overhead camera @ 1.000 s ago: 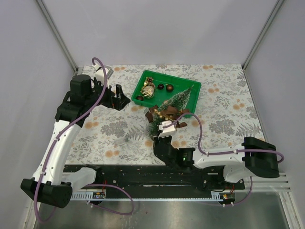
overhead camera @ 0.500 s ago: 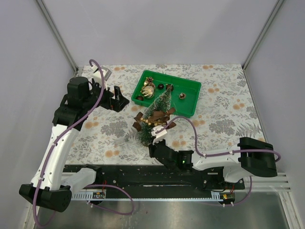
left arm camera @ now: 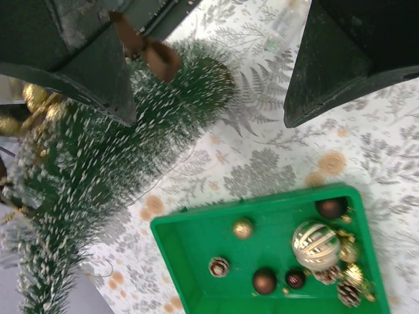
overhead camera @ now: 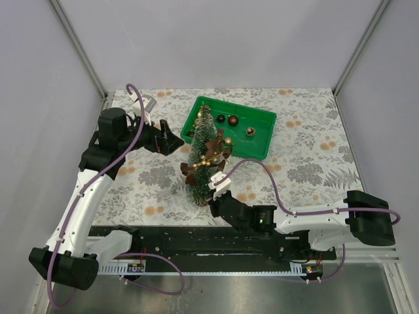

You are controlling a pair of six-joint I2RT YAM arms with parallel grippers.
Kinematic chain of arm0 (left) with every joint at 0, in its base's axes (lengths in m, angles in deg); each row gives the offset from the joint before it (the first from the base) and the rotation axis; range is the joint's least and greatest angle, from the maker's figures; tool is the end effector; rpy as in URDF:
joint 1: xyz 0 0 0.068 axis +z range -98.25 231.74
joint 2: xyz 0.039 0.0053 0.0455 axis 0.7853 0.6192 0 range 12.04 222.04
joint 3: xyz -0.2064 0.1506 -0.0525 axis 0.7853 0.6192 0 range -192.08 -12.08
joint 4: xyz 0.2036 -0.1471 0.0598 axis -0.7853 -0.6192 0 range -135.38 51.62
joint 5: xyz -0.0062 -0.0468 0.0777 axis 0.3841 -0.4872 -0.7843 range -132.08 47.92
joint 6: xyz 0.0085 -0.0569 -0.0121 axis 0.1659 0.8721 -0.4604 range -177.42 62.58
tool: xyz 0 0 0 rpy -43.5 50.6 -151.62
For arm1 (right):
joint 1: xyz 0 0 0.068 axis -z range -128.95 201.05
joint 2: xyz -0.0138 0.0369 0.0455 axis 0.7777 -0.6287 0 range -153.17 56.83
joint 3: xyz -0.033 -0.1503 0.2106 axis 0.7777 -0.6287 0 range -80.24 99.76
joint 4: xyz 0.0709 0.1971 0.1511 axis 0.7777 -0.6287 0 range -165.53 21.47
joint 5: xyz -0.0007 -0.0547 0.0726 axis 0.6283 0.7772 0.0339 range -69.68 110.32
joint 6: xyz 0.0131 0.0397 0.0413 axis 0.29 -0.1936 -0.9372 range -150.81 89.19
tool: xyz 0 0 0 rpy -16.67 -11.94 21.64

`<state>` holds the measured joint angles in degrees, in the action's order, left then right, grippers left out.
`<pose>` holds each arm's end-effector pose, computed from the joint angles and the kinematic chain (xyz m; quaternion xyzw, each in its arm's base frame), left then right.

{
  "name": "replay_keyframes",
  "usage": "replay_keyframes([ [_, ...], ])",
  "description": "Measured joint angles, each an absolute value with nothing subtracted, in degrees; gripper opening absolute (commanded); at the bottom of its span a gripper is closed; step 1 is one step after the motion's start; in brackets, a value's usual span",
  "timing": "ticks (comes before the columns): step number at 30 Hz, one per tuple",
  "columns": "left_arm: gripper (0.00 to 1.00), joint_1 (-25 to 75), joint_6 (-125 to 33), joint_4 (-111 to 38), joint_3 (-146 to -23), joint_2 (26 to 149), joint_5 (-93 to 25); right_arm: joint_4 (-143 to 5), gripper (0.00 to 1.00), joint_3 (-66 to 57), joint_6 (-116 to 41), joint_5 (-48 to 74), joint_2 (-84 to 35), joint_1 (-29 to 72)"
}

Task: Decorate the small christmas tree

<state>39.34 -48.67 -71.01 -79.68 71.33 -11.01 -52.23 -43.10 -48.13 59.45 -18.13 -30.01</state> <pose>0.2127 -0.0693 0.3786 0.1711 0.8044 -0.3172 0.4723 0.0704 0.2744 0.2165 -0.2513 0.7610 0.2203 0.5561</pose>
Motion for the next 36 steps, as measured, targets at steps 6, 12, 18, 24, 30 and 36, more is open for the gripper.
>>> replay_keyframes([
  [6, 0.99, 39.34, -44.27, -67.09, -78.15, 73.93, -6.05, -54.55, 0.07, -42.57, -47.02, 56.81, -18.33, -30.01],
  [12, 0.99, 39.34, -41.58, -63.14, -78.12, 75.55, -2.31, -55.42, 0.3, -41.31, -46.69, 55.28, -18.98, -29.99],
  [18, 0.99, 39.34, -39.46, -57.15, -78.04, 75.42, 2.95, -57.11, 0.45, -40.28, -46.45, 55.06, -19.0, -30.01],
  [24, 0.99, 39.34, -39.38, -55.47, -77.67, 75.03, 4.46, -59.62, 0.64, -39.08, -46.54, 54.95, -18.44, -30.01],
  [30, 0.99, 39.82, -40.67, -57.19, -77.62, 75.0, 3.52, -64.32, 0.85, -36.45, -47.96, 53.09, -15.86, -30.01],
  [36, 0.99, 40.65, -42.61, -61.59, -78.47, 75.0, 0.29, -71.38, 0.99, -33.59, -49.82, 48.92, -11.88, -30.05],
])
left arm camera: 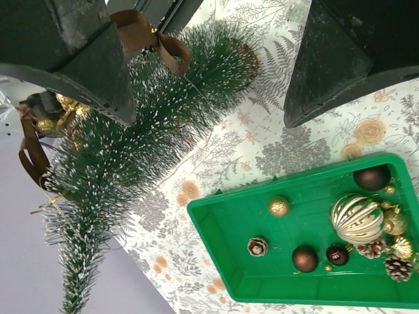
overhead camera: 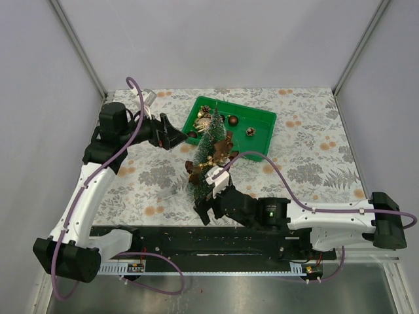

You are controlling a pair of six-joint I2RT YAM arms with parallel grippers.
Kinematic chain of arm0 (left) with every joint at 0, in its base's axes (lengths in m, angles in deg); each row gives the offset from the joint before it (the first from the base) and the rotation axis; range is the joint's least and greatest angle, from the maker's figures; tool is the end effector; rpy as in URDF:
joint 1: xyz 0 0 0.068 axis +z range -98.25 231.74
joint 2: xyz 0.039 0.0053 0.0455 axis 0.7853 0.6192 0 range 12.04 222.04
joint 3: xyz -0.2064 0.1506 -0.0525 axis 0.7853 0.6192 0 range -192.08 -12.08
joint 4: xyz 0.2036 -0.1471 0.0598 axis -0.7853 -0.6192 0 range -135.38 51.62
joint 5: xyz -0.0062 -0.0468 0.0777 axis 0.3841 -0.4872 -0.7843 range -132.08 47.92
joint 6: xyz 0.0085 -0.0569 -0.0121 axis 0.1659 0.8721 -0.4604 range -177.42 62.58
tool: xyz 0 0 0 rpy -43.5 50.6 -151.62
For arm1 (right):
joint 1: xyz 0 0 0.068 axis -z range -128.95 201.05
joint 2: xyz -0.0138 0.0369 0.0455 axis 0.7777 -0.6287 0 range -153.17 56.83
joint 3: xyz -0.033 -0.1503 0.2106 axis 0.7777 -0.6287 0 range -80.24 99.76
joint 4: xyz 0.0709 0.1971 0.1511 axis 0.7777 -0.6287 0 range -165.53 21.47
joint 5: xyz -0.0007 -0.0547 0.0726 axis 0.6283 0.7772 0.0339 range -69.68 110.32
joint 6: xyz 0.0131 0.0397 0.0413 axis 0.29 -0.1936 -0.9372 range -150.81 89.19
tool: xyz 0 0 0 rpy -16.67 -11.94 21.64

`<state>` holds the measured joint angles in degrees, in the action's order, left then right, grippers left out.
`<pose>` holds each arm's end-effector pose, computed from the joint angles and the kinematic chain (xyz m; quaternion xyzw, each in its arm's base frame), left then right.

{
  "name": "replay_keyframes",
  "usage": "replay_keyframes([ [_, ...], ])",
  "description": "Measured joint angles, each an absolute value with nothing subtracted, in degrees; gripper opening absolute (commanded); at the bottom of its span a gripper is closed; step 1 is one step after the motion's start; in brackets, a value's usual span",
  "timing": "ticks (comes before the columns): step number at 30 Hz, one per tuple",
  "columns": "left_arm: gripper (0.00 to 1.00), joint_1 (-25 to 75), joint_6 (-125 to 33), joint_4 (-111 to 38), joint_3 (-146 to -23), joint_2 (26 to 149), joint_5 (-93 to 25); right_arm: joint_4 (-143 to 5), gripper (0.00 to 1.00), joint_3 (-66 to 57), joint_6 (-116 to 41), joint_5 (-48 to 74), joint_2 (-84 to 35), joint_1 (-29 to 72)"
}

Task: Decorate the small christmas tree

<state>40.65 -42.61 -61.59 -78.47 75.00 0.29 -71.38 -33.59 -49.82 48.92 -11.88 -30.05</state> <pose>0.2324 -0.0748 0.3762 0.1831 0.7691 -0.4083 0.4564 0.0629 0.2697 0.2659 -0.3074 0.7684 0.2659 0.4944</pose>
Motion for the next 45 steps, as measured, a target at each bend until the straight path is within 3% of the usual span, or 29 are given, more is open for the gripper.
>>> replay_keyframes([
  [11, 0.99, 41.96, -43.97, -65.8, -80.59, 75.03, -4.32, -89.3, 0.99, -17.26, -48.66, 37.16, -11.66, -33.0],
  [20, 0.99, 42.1, -44.6, -67.18, -82.56, 75.05, -7.65, -99.9, 0.99, 8.68, -42.74, 24.83, -13.69, -33.75],
  [27, 0.99, 42.12, -45.13, -68.56, -82.56, 75.09, -7.98, -101.63, 0.99, 26.17, -35.7, 30.71, -15.79, -32.87],
  [30, 0.99, 42.12, -45.41, -68.27, -82.47, 74.98, -6.58, -101.52, 0.99, 31.08, -35.17, 34.1, -16.47, -27.06],
  [34, 0.99, 42.12, -44.91, -66.53, -81.47, 74.33, -1.35, -101.37, 0.98, 28.66, -37.77, 38.03, -15.42, -12.48],
  [45, 0.99, 40.67, -40.91, -57.45, -81.08, 79.13, 8.9, -101.78, 0.97, -3.14, -51.85, 41.11, -4.71, 17.62],
])
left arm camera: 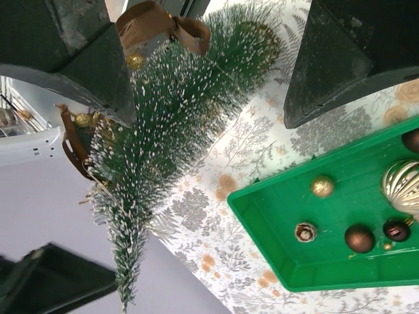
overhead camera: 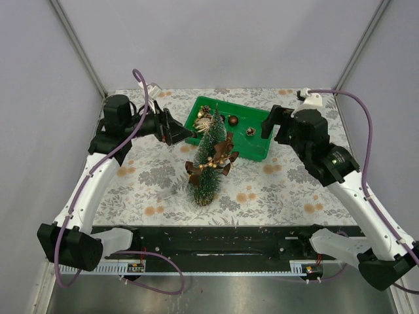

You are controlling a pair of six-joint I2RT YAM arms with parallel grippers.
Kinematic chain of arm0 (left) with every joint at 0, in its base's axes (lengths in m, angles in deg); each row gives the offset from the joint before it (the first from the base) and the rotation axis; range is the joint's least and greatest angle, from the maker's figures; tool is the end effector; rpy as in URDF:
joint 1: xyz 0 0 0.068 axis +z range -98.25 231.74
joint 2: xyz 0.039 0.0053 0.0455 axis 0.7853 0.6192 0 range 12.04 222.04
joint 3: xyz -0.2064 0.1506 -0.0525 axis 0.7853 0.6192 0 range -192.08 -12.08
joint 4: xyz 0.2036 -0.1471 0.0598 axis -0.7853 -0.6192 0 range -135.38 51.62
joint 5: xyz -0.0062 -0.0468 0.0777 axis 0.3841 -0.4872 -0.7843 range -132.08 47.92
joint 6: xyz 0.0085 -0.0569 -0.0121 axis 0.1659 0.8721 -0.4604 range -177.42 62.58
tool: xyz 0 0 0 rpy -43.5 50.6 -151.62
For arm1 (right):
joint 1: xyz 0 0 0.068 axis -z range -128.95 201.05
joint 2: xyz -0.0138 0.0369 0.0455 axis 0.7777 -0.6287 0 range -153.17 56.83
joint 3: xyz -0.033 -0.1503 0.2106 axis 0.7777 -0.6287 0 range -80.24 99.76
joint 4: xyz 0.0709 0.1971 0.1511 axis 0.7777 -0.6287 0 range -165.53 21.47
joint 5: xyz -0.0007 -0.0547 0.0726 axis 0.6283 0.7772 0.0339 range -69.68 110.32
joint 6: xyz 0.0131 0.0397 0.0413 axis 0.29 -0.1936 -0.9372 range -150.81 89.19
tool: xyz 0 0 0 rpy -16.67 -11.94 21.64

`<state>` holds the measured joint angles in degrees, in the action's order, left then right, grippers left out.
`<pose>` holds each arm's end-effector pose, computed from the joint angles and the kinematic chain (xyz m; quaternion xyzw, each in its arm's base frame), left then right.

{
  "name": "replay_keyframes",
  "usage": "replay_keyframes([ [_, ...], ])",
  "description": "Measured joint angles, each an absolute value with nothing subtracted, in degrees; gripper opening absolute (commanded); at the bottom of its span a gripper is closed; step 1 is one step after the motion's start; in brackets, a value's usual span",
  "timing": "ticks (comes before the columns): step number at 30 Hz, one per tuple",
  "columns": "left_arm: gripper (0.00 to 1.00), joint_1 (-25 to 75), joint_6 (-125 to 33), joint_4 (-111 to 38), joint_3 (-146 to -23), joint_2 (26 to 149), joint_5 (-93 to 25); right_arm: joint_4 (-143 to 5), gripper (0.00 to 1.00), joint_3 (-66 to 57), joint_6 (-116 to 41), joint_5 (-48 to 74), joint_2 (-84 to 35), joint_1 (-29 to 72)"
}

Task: Decorate the small christmas tree

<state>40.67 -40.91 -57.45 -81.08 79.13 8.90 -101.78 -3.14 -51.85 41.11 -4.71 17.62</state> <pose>0.2467 -0.0820 0.3835 0.2209 0.7376 -0.4641 0.4379 0.1963 0.1115 0.4228 0.0201 0.8010 0.1360 0.5826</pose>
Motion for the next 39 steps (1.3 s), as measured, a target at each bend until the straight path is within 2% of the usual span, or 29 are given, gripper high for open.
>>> replay_keyframes([
  [6, 0.98, 37.51, -38.68, -52.19, -81.03, 82.41, 12.16, -101.02, 0.96, -15.86, -57.97, 37.62, -1.02, 24.83],
  [12, 0.91, 35.17, -37.63, -48.03, -79.57, 83.33, 16.88, -99.62, 0.96, -22.12, -60.88, 34.1, -1.74, 29.03],
  [15, 0.86, 35.17, -38.24, -48.19, -78.8, 83.33, 18.3, -98.22, 0.96, -23.45, -61.82, 31.87, -3.9, 30.71],
  [20, 0.89, 35.01, -40.51, -49.54, -77.23, 83.24, 19.19, -95.29, 0.94, -24.1, -62.84, 28.11, -10.79, 32.22],
  [23, 0.86, 34.51, -41.34, -50.5, -76.11, 83.24, 19.02, -93.59, 0.94, -24.34, -63.08, 26.67, -14.68, 32.63],
  [25, 0.78, 33.94, -42.04, -50.9, -75.5, 83.24, 18.71, -92.45, 0.93, -24.34, -63.08, 26.36, -17.12, 32.79],
  [29, 0.42, 33.02, -43.05, -51.29, -74.82, 83.24, 18.19, -90.59, 0.92, -24.15, -62.87, 26.21, -21.45, 33.11],
  [31, 0.3, 32.92, -43.31, -51.12, -74.56, 83.24, 18.1, -90.18, 0.91, -23.62, -62.58, 26.21, -23.62, 33.22],
  [37, 0.1, 32.94, -43.7, -50.72, -74.28, 83.13, 17.9, -88.14, 0.88, -22.51, -62.17, 26.21, -29.34, 33.6],
  [39, 0.09, 32.94, -43.94, -50.79, -74.28, 82.89, 17.75, -87.58, 0.86, -22.51, -62.14, 26.19, -30.61, 33.6],
])
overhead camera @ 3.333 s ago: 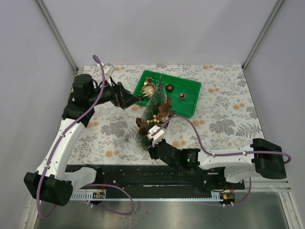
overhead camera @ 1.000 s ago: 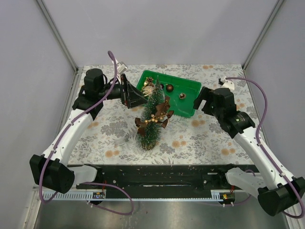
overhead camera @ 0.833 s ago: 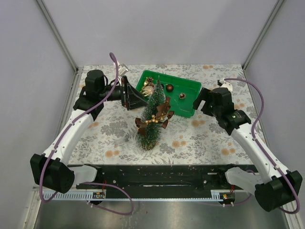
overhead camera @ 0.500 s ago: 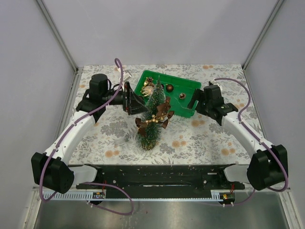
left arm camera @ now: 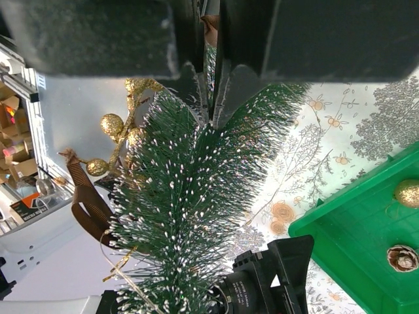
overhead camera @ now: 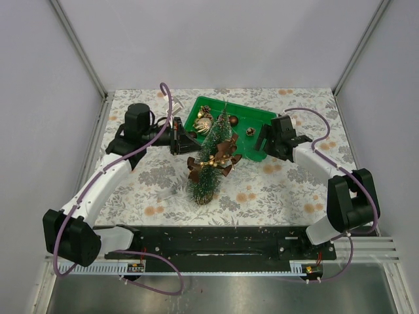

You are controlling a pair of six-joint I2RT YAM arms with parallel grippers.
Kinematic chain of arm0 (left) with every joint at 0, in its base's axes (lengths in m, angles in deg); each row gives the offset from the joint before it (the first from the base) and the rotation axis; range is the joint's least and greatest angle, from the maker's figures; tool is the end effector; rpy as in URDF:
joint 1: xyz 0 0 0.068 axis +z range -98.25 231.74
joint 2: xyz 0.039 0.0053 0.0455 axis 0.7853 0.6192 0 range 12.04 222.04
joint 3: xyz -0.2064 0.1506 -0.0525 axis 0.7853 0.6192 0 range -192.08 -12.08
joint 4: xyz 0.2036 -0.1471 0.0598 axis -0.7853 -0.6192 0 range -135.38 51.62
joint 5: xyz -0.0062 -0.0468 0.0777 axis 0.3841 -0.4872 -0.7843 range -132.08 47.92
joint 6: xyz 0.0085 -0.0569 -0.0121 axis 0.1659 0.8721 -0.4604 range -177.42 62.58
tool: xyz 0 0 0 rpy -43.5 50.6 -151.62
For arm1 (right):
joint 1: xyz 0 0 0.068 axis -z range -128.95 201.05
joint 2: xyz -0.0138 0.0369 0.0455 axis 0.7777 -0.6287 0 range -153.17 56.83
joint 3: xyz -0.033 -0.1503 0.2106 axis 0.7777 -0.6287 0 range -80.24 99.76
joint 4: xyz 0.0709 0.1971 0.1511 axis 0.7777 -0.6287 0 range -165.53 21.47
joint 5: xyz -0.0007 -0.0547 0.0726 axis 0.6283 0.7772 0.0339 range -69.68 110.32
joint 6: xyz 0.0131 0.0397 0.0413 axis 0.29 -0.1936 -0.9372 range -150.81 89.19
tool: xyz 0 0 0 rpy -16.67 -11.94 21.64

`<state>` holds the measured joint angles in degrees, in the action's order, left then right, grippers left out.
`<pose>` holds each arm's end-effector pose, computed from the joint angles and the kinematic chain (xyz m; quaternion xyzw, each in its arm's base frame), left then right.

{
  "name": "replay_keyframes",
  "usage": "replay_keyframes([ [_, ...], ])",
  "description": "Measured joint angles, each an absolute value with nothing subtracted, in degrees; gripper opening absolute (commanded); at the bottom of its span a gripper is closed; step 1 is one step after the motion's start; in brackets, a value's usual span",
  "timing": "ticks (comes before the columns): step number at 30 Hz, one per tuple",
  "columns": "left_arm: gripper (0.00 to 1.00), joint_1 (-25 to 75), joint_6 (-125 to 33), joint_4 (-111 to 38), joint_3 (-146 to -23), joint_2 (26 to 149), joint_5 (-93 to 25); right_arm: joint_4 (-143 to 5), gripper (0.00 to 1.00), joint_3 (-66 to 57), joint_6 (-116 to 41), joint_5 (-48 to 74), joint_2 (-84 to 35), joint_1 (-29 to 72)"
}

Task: Decorate the small christmas tree

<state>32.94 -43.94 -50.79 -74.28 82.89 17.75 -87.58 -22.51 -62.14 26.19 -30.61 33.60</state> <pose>0.2478 -0.1233 0.3399 0.3152 0.7006 -0.5314 0.3569 0.3115 0.0933 0.2097 0.1308 0.9257 0.1015 0.3401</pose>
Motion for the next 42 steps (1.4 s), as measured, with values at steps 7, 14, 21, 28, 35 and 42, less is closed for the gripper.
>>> replay_keyframes([
  [7, 0.06, 33.11, -46.52, -54.79, -73.99, 79.79, 14.41, -86.77, 0.82, -22.51, -61.31, 26.71, -32.31, 33.6],
  [14, 0.0, 33.48, -46.41, -57.24, -68.99, 70.89, 8.33, -86.57, 0.76, -22.73, -59.92, 29.01, -32.29, 33.7],
  [21, 0.0, 33.48, -42.63, -58.2, -65.84, 67.48, 2.43, -86.81, 0.71, -24.37, -59.0, 30.32, -32.27, 34.95],
  [28, 0.0, 33.51, -38.5, -58.09, -65.84, 67.11, -1.86, -86.83, 0.69, -24.56, -58.87, 30.49, -32.27, 35.08],
  [35, 0.0, 33.57, -36.05, -58.53, -66.54, 67.09, -4.65, -87.16, 0.62, -24.61, -57.8, 32.53, -32.05, 36.79],
  [42, 0.0, 33.57, -33.54, -58.92, -67.24, 67.09, -6.9, -89.91, 0.59, -27.05, -57.51, 35.45, -28.21, 42.51],
])
